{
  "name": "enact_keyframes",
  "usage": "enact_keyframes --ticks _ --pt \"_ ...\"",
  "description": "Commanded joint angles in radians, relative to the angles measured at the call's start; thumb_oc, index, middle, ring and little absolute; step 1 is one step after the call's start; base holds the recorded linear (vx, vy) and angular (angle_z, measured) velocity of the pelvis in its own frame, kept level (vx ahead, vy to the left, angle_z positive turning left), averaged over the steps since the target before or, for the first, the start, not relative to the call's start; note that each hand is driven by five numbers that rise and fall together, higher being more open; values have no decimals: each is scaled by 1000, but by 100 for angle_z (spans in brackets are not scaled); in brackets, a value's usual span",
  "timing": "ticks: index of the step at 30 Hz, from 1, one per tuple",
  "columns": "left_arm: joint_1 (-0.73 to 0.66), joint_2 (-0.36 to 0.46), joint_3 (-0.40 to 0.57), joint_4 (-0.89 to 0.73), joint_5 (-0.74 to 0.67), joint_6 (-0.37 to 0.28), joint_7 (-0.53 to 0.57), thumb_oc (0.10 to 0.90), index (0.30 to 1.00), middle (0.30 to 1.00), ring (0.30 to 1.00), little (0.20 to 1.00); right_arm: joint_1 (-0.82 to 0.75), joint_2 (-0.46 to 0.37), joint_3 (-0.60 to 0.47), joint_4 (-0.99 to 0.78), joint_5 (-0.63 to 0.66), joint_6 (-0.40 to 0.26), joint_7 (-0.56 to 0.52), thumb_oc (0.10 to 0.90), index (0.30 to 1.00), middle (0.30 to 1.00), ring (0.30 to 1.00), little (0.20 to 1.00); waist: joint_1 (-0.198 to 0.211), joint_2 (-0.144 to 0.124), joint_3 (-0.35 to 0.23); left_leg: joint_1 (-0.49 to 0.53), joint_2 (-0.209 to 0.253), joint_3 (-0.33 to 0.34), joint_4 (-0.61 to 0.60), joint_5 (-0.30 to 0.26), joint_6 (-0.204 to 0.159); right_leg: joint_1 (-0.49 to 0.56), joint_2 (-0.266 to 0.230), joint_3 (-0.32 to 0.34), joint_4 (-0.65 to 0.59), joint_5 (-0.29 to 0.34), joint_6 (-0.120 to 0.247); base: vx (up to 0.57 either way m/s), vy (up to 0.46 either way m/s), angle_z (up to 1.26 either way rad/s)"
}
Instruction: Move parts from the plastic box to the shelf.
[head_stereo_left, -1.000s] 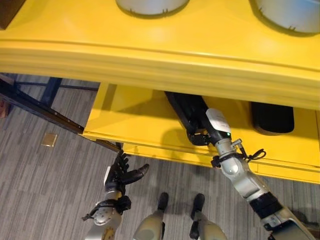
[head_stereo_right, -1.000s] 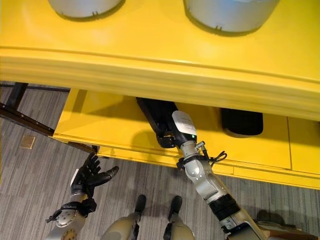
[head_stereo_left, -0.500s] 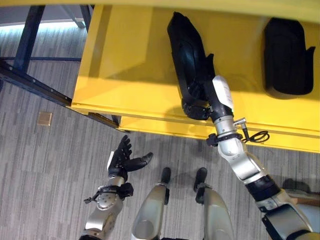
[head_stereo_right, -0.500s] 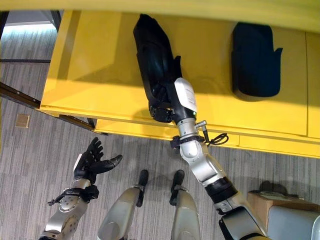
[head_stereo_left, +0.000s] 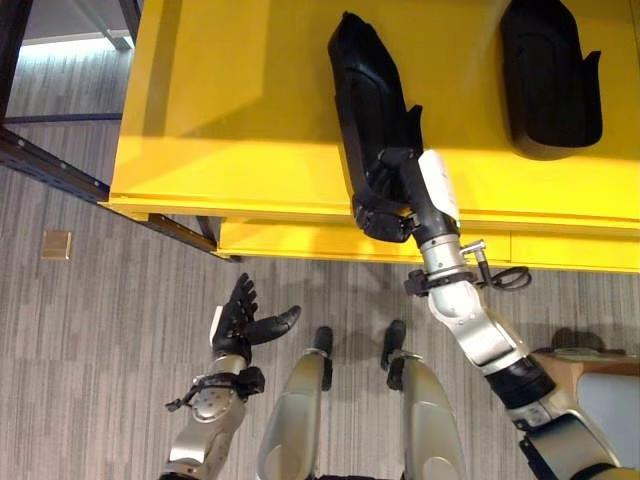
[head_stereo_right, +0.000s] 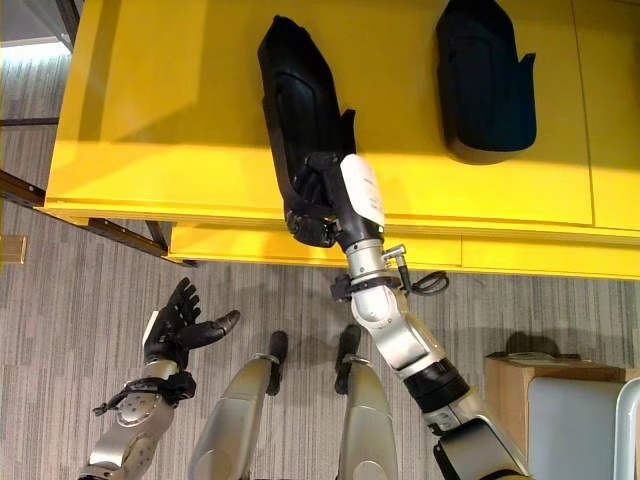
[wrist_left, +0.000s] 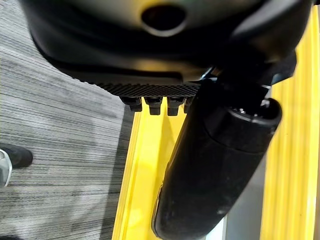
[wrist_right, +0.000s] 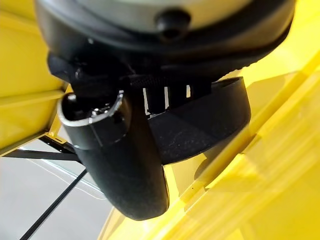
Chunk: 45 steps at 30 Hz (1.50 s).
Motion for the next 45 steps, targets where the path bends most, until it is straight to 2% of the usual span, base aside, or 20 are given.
enact_keyframes --ticks 1,17,45 --pt "56 53 40 -154 -6 -66 12 900 1000 1000 1000 1000 -43 35 2 -83 48 -45 -43 400 300 300 300 300 9 -8 -60 16 35 -22 -30 7 -29 86 -57 33 -27 -21 53 0 0 0" --pt "43 80 30 -167 -12 -74 13 900 1000 1000 1000 1000 -156 35 -34 -58 29 -24 -112 400 300 300 300 300 25 -5 -44 32 28 -35 -51 14 -27 112 -64 16 -30 -26 53 13 -10 4" --pt "20 92 19 -176 -28 -87 22 900 1000 1000 1000 1000 -286 53 -16 41 27 0 -132 400 300 300 300 300 44 -2 -24 20 16 -41 -55 21 -22 104 -68 15 -28 -21 54 0 0 0"
